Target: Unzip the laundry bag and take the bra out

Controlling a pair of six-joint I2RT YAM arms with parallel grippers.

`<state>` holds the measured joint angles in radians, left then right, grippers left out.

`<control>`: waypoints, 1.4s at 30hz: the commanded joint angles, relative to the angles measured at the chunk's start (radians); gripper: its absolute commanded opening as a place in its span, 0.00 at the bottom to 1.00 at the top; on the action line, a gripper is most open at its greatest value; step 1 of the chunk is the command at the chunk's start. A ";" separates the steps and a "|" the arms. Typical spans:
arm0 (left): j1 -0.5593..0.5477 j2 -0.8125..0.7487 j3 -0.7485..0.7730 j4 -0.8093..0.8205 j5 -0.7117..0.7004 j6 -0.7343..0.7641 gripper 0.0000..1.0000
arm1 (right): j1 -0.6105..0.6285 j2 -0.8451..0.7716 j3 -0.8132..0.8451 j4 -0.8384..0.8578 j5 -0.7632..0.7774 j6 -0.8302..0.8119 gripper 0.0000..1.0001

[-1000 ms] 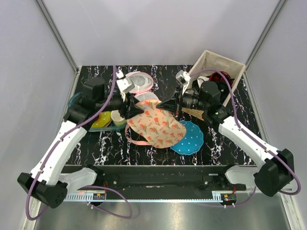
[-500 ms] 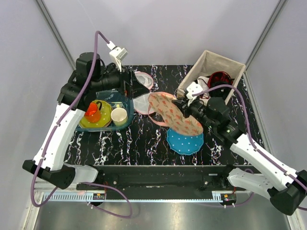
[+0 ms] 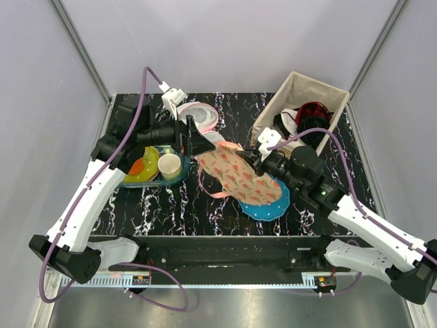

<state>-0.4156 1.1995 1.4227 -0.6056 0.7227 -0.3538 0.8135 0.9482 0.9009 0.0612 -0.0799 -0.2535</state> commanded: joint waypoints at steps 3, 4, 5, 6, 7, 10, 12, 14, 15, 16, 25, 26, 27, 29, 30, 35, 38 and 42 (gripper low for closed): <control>-0.008 -0.032 0.088 0.006 0.009 0.226 0.99 | 0.009 0.007 0.078 -0.087 -0.138 0.026 0.00; -0.008 -0.020 0.111 -0.006 0.027 0.249 0.99 | 0.009 0.012 0.099 -0.104 -0.158 0.026 0.00; -0.009 0.004 0.113 -0.011 0.043 0.295 0.99 | 0.009 0.017 0.113 -0.124 -0.193 0.028 0.00; -0.015 0.015 0.110 -0.011 0.070 0.323 0.99 | 0.007 0.032 0.128 -0.167 -0.208 0.031 0.00; -0.018 0.024 0.105 -0.016 0.083 0.347 0.99 | 0.010 0.041 0.154 -0.187 -0.224 0.031 0.00; -0.038 0.057 0.102 -0.023 0.122 0.433 0.97 | 0.010 0.069 0.188 -0.250 -0.253 0.030 0.00; -0.064 0.066 0.101 -0.049 0.127 0.478 0.97 | 0.010 0.072 0.194 -0.271 -0.247 0.033 0.00; -0.087 0.068 0.094 -0.086 0.124 0.519 0.98 | 0.009 0.075 0.202 -0.285 -0.241 0.034 0.00; -0.110 0.068 0.079 -0.091 0.118 0.529 0.98 | 0.009 0.077 0.204 -0.287 -0.236 0.034 0.00; -0.121 0.068 0.070 -0.095 0.110 0.535 0.98 | 0.009 0.077 0.205 -0.287 -0.236 0.034 0.00; -0.158 0.098 0.061 -0.137 0.061 0.552 0.59 | 0.009 0.107 0.233 -0.288 -0.230 0.042 0.00; -0.166 0.104 0.065 -0.144 0.057 0.567 0.31 | 0.010 0.109 0.236 -0.288 -0.231 0.046 0.00; -0.172 0.107 0.070 -0.149 0.040 0.570 0.19 | 0.009 0.109 0.239 -0.290 -0.235 0.049 0.00; -0.184 0.115 0.071 -0.157 0.021 0.578 0.09 | 0.009 0.110 0.253 -0.294 -0.257 0.054 0.00; -0.189 0.117 0.071 -0.158 0.000 0.576 0.18 | 0.009 0.110 0.256 -0.294 -0.264 0.054 0.00; -0.198 0.132 0.078 -0.158 -0.048 0.562 0.83 | 0.009 0.109 0.268 -0.307 -0.267 0.048 0.00; -0.198 0.143 0.078 -0.160 -0.045 0.564 0.82 | 0.009 0.103 0.267 -0.308 -0.265 0.048 0.00; -0.200 0.155 0.088 -0.160 -0.061 0.566 0.00 | 0.007 0.093 0.265 -0.307 -0.251 0.046 0.00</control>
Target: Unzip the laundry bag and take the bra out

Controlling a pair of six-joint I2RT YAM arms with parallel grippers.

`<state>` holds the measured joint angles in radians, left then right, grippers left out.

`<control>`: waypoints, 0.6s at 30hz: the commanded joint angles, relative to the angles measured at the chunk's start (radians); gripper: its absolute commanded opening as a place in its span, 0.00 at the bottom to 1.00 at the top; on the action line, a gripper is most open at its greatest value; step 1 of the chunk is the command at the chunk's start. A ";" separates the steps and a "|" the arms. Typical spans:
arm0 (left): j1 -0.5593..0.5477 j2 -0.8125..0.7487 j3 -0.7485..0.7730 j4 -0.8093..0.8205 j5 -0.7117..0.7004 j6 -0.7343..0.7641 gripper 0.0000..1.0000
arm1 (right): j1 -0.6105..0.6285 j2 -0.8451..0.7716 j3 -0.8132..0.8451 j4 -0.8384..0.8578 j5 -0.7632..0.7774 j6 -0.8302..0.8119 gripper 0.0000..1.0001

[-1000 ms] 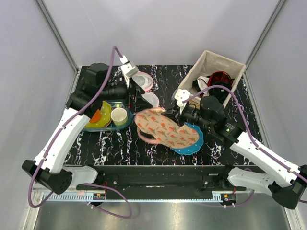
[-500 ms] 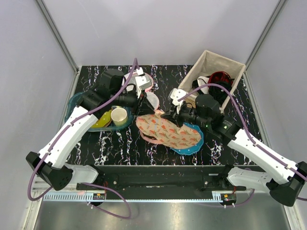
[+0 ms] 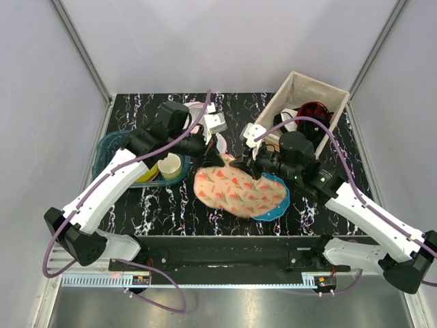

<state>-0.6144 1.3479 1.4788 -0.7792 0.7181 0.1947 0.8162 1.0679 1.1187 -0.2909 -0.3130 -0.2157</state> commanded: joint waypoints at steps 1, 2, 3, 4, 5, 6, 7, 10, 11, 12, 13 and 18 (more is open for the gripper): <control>-0.001 0.005 0.032 0.015 -0.060 0.018 0.00 | 0.006 -0.026 0.043 0.047 -0.014 0.009 0.00; -0.001 0.000 0.028 0.018 -0.074 0.029 0.00 | 0.006 -0.029 0.040 0.053 0.018 0.025 0.06; -0.001 -0.009 0.020 0.029 -0.084 0.029 0.00 | 0.006 -0.034 0.038 0.053 0.038 0.042 0.40; -0.001 -0.021 0.006 0.070 -0.098 0.034 0.00 | 0.006 -0.040 0.035 0.055 0.063 0.064 0.95; -0.001 -0.059 -0.033 0.101 -0.124 0.035 0.00 | 0.006 -0.060 0.029 0.071 0.113 0.111 1.00; -0.001 -0.085 -0.060 0.141 -0.147 0.032 0.00 | 0.006 -0.074 0.007 0.079 0.135 0.124 1.00; -0.002 -0.110 -0.090 0.231 -0.160 0.034 0.00 | 0.005 -0.088 -0.003 0.088 0.153 0.131 1.00; -0.013 -0.251 -0.227 0.433 -0.189 0.075 0.00 | -0.003 -0.134 -0.042 0.102 0.199 0.133 1.00; -0.024 -0.312 -0.298 0.487 -0.210 0.090 0.00 | -0.008 -0.143 -0.048 0.098 0.199 0.140 1.00; -0.027 -0.341 -0.326 0.574 -0.215 0.104 0.00 | -0.024 -0.143 -0.051 0.093 0.190 0.151 1.00; -0.028 -0.361 -0.350 0.601 -0.213 0.136 0.00 | -0.041 -0.143 -0.053 0.093 0.143 0.179 1.00; -0.030 -0.375 -0.338 0.548 -0.146 0.284 0.00 | -0.129 -0.073 -0.016 0.107 -0.121 0.260 1.00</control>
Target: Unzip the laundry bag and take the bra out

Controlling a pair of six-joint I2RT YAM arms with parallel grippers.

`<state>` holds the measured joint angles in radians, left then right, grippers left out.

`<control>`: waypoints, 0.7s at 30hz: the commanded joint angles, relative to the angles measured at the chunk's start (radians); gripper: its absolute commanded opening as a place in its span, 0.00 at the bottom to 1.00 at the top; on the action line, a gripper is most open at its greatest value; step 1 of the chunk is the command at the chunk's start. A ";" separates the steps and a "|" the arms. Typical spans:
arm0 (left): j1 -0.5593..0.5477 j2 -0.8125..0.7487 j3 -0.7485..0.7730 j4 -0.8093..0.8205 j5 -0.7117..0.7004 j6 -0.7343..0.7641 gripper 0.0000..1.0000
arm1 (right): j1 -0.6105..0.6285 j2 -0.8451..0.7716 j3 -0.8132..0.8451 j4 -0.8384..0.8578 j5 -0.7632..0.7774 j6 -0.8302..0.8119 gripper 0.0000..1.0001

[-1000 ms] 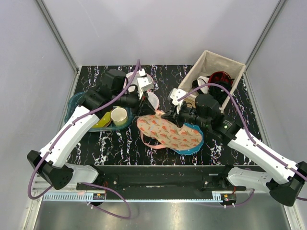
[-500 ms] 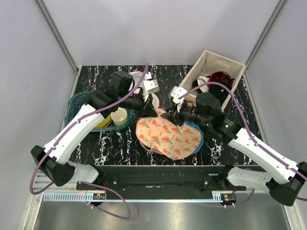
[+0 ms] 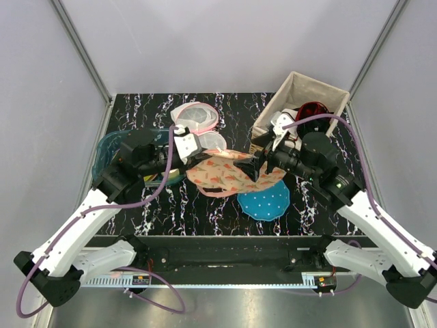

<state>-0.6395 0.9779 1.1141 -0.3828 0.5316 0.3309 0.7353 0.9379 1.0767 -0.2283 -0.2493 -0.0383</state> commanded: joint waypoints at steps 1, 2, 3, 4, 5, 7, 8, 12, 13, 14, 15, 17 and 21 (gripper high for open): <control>-0.005 -0.001 0.045 0.138 0.050 0.163 0.00 | -0.053 0.073 0.034 0.047 -0.197 0.080 0.99; -0.005 0.002 0.056 0.122 0.053 0.178 0.00 | -0.051 0.103 0.048 0.047 -0.209 0.075 0.98; -0.003 0.010 0.065 0.096 0.054 0.194 0.00 | -0.053 0.117 0.055 0.050 -0.223 0.071 0.97; -0.005 0.013 0.081 0.090 0.053 0.198 0.00 | -0.053 0.139 0.063 0.049 -0.247 0.066 0.96; -0.003 0.013 0.085 0.084 0.051 0.203 0.00 | -0.053 0.145 0.074 0.049 -0.261 0.063 0.95; -0.003 0.015 0.096 0.075 0.048 0.204 0.00 | -0.051 0.156 0.083 0.056 -0.312 0.058 0.92; -0.003 0.018 0.101 0.073 0.050 0.207 0.00 | -0.051 0.156 0.081 0.064 -0.327 0.058 0.90; -0.003 0.024 0.099 0.065 0.044 0.209 0.00 | -0.051 0.147 0.072 0.107 -0.373 0.064 0.69; -0.003 0.027 0.099 0.065 0.048 0.209 0.00 | -0.053 0.153 0.074 0.104 -0.377 0.063 0.52; -0.003 0.027 0.099 0.065 0.048 0.208 0.00 | -0.051 0.153 0.074 0.106 -0.378 0.066 0.44; -0.003 0.028 0.098 0.067 0.051 0.201 0.00 | -0.053 0.153 0.069 0.107 -0.378 0.066 0.32; -0.005 0.031 0.095 0.067 0.056 0.192 0.00 | -0.053 0.151 0.051 0.125 -0.374 0.078 0.05; -0.005 0.024 0.078 0.111 0.012 0.092 0.00 | -0.044 0.156 0.068 0.080 -0.224 0.058 0.00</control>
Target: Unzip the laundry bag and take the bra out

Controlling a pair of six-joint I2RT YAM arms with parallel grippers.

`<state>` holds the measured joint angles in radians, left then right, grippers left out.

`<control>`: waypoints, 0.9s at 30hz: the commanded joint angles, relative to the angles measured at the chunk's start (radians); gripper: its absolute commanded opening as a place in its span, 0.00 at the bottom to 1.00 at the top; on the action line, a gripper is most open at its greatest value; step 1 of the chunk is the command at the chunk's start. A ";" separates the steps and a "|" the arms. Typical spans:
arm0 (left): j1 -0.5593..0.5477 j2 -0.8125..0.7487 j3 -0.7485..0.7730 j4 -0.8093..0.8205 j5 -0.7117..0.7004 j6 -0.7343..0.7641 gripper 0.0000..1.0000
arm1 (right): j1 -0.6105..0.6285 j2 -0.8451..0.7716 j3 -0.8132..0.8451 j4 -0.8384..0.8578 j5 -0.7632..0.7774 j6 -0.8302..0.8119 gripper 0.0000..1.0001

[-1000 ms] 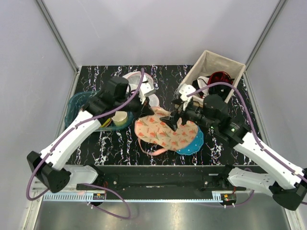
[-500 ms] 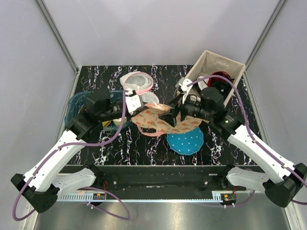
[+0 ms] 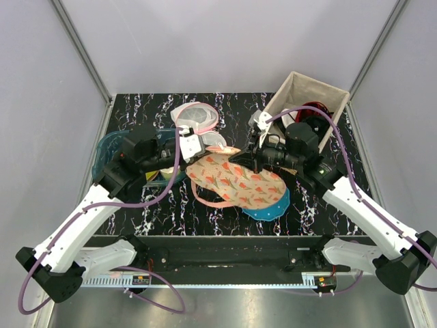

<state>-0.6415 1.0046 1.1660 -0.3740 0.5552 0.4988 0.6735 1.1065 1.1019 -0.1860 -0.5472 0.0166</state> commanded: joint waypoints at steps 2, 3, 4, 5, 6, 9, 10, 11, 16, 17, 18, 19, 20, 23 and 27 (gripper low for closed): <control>-0.001 -0.009 0.021 0.119 -0.098 -0.132 0.26 | 0.026 -0.022 0.033 -0.019 0.177 -0.072 0.00; -0.001 -0.014 0.029 0.113 -0.121 -0.187 0.37 | 0.026 -0.027 0.026 -0.035 0.267 -0.122 0.00; -0.001 -0.018 0.068 0.097 -0.148 -0.216 0.48 | 0.032 -0.036 0.020 -0.044 0.309 -0.144 0.00; 0.000 -0.018 0.095 0.040 -0.159 -0.245 0.60 | 0.032 -0.040 0.009 -0.055 0.346 -0.167 0.00; 0.002 -0.017 0.124 0.012 -0.179 -0.306 0.82 | 0.034 -0.043 0.003 -0.070 0.413 -0.199 0.00; 0.003 0.024 0.269 -0.164 -0.224 -0.391 0.93 | 0.054 -0.057 0.009 -0.111 0.501 -0.240 0.00; 0.005 0.078 0.358 -0.215 -0.221 -0.416 0.94 | 0.061 -0.066 0.012 -0.127 0.515 -0.260 0.00; 0.006 0.103 0.397 -0.306 -0.209 -0.437 0.93 | 0.073 -0.069 0.013 -0.130 0.521 -0.273 0.00; 0.037 0.238 0.501 -0.306 -0.027 -0.779 0.87 | 0.101 -0.063 0.015 -0.130 0.578 -0.354 0.00; 0.042 0.288 0.506 -0.275 0.020 -0.830 0.84 | 0.107 -0.060 0.016 -0.130 0.582 -0.363 0.00; 0.043 0.311 0.512 -0.269 0.058 -0.905 0.82 | 0.110 -0.057 0.015 -0.127 0.586 -0.371 0.00; 0.043 0.334 0.533 -0.269 0.099 -0.934 0.81 | 0.110 -0.057 0.016 -0.124 0.581 -0.372 0.00; 0.043 0.376 0.544 -0.276 0.113 -0.950 0.76 | 0.112 -0.059 0.015 -0.124 0.573 -0.372 0.00; 0.046 0.416 0.577 -0.301 0.112 -0.959 0.76 | 0.115 -0.065 0.012 -0.121 0.556 -0.371 0.00; 0.045 0.472 0.560 -0.269 0.173 -1.010 0.70 | 0.117 -0.071 0.006 -0.119 0.553 -0.368 0.00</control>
<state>-0.6010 1.4776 1.6939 -0.6727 0.6247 -0.4034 0.7788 1.0607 1.0985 -0.3450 -0.0101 -0.3294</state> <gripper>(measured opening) 0.729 0.046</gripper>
